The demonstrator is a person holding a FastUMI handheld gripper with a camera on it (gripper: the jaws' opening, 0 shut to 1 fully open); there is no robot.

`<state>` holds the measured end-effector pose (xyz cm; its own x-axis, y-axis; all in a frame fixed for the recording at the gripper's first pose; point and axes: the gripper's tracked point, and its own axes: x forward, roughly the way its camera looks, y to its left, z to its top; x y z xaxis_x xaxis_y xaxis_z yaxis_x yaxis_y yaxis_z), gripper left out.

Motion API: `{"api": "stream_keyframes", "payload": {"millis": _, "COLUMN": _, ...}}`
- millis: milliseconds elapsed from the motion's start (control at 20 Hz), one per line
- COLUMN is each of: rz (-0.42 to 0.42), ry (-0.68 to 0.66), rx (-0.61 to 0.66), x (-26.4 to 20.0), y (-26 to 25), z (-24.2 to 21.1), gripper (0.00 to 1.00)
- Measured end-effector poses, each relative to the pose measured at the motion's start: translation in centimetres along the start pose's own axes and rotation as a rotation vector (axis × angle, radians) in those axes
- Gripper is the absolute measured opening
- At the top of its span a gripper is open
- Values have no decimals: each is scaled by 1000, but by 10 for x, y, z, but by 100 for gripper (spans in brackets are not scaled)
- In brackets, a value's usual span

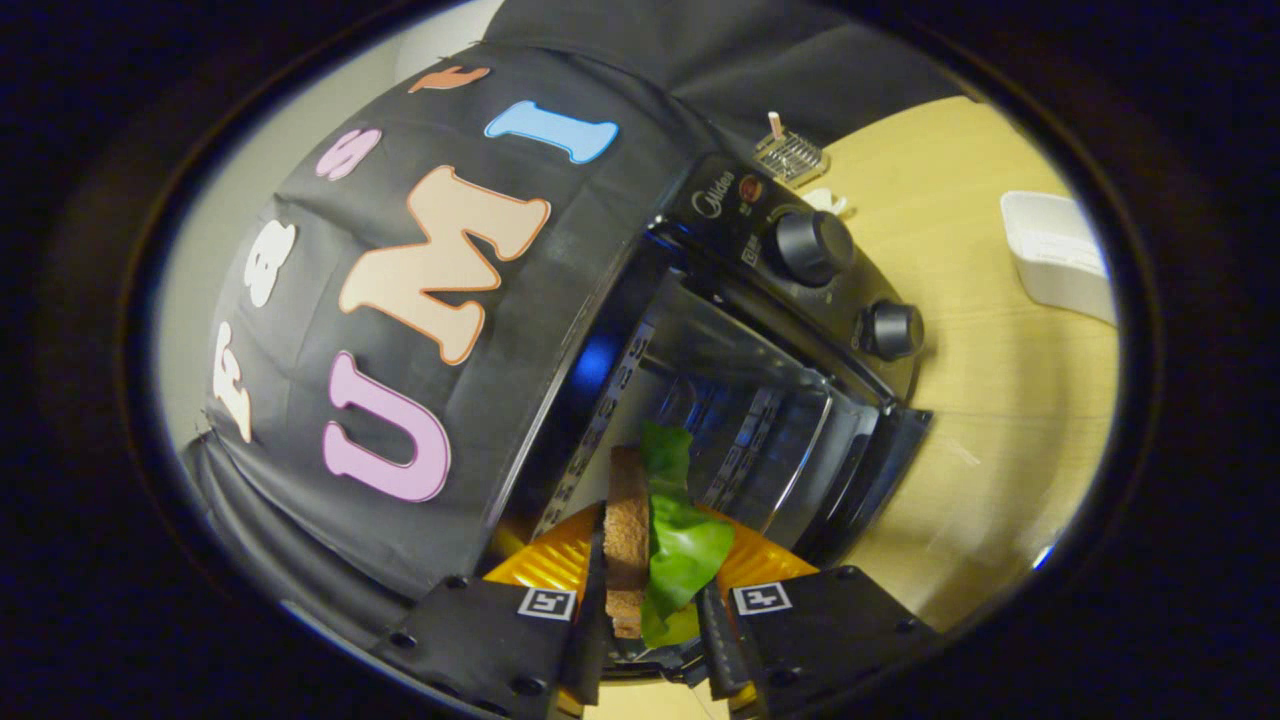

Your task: Open the toaster oven, put the food inside, and close the toaster oven door.

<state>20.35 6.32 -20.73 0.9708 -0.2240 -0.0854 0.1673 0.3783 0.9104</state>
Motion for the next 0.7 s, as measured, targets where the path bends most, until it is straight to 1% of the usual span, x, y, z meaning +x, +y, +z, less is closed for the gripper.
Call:
{"api": "stream_keyframes", "payload": {"millis": 250, "rz": -95, "ry": -31, "rx": -174, "x": 4, "y": -12, "z": 3, "gripper": 67}}
{"api": "stream_keyframes", "payload": {"millis": 350, "rz": -190, "ry": -57, "rx": -257, "x": 6, "y": -28, "z": 11, "gripper": 77}}
{"api": "stream_keyframes", "payload": {"millis": 400, "rz": -217, "ry": -80, "rx": -306, "x": 1, "y": -33, "z": 16, "gripper": 81}}
{"api": "stream_keyframes", "payload": {"millis": 450, "rz": -271, "ry": -89, "rx": -357, "x": 2, "y": -44, "z": 18, "gripper": 86}}
{"api": "stream_keyframes", "payload": {"millis": 500, "rz": -287, "ry": -95, "rx": -395, "x": 3, "y": -47, "z": 21, "gripper": 90}}
{"api": "stream_keyframes", "payload": {"millis": 600, "rz": -281, "ry": -107, "rx": -438, "x": 3, "y": -43, "z": 26, "gripper": 100}}
{"api": "stream_keyframes", "payload": {"millis": 700, "rz": -275, "ry": -115, "rx": -479, "x": -2, "y": -41, "z": 30, "gripper": 100}}
